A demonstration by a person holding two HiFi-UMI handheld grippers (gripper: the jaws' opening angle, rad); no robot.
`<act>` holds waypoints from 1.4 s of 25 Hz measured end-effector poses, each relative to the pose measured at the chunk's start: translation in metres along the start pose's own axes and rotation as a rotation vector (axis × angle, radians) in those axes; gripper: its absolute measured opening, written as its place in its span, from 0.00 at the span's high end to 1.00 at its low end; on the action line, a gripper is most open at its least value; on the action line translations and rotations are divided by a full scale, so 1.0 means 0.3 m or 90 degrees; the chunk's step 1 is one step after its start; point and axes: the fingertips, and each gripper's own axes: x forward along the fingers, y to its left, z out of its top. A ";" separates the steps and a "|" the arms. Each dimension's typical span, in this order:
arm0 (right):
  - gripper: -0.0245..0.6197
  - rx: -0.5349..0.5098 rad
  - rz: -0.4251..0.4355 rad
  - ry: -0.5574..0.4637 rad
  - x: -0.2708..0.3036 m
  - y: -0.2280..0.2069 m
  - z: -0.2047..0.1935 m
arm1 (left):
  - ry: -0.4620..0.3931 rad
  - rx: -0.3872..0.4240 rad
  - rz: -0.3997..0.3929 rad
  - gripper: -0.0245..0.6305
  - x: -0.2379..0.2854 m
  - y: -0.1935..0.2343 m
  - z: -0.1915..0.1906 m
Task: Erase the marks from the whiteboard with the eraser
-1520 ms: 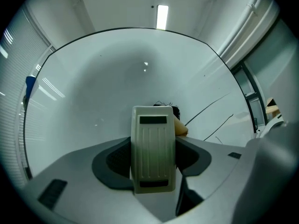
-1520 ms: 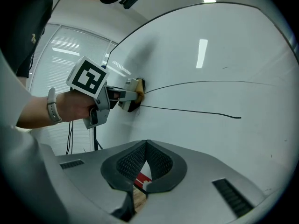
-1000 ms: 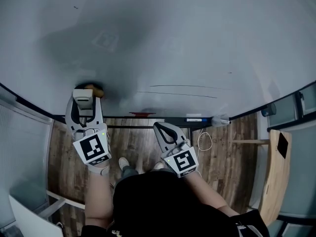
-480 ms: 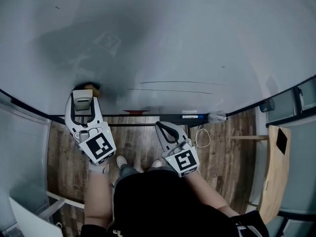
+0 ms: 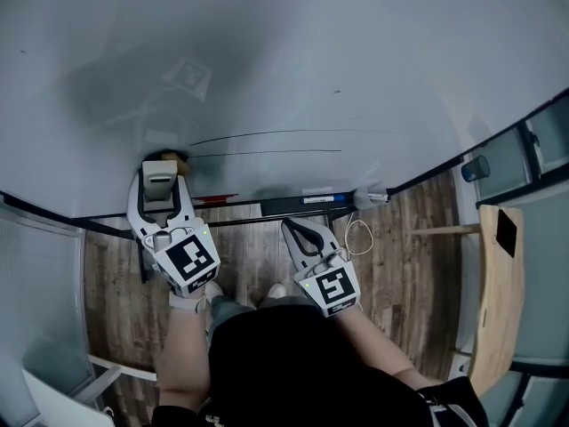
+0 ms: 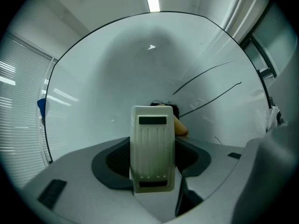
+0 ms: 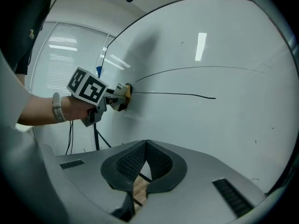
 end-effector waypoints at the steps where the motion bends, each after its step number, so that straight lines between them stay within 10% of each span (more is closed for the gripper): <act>1: 0.92 0.004 -0.004 0.001 -0.018 -0.019 -0.013 | 0.008 -0.005 -0.005 0.57 -0.001 -0.042 -0.008; 19: 0.92 0.034 -0.097 0.008 -0.366 -0.379 -0.185 | 0.018 0.101 -0.075 0.57 -0.007 -0.647 0.241; 35: 0.92 0.060 -0.162 0.019 -0.526 -0.511 -0.258 | -0.075 0.188 -0.104 0.56 -0.026 -0.978 0.430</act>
